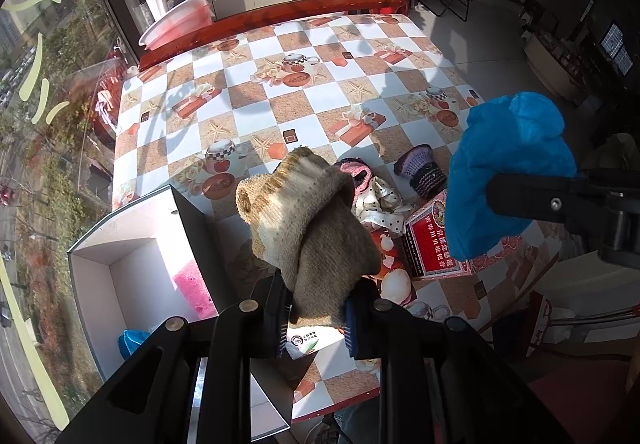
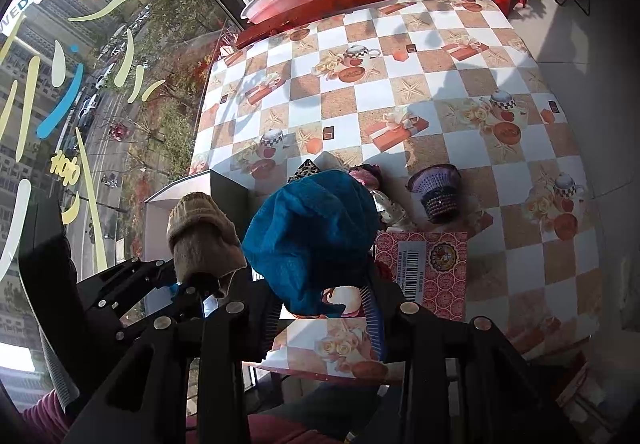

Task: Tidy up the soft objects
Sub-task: 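Lift the sock with left tool while right tool carries the blue cap toward the white box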

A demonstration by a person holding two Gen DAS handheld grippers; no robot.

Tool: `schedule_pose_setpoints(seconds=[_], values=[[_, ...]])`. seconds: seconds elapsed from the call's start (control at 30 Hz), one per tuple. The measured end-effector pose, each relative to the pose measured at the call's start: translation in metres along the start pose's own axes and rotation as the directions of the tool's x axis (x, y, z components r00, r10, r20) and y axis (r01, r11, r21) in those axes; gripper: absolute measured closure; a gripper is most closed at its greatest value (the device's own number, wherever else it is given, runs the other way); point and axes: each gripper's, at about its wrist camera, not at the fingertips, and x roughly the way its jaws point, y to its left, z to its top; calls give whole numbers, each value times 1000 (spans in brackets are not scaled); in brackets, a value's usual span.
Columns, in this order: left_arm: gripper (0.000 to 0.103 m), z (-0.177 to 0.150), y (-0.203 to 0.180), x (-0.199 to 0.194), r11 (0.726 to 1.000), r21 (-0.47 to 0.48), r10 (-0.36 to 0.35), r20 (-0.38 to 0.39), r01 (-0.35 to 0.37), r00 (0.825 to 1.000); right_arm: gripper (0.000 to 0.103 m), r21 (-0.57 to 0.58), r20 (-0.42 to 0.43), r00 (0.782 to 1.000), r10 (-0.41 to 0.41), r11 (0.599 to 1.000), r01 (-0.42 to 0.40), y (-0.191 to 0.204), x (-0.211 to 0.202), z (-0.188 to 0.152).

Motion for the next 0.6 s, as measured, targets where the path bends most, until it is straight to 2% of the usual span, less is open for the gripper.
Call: schedule_pose_setpoints(seconds=[0.6], values=[[79, -5, 14, -1, 999, -39, 5, 8, -5, 1000, 65, -40, -20, 1000, -4, 999, 3, 17, 8, 0]])
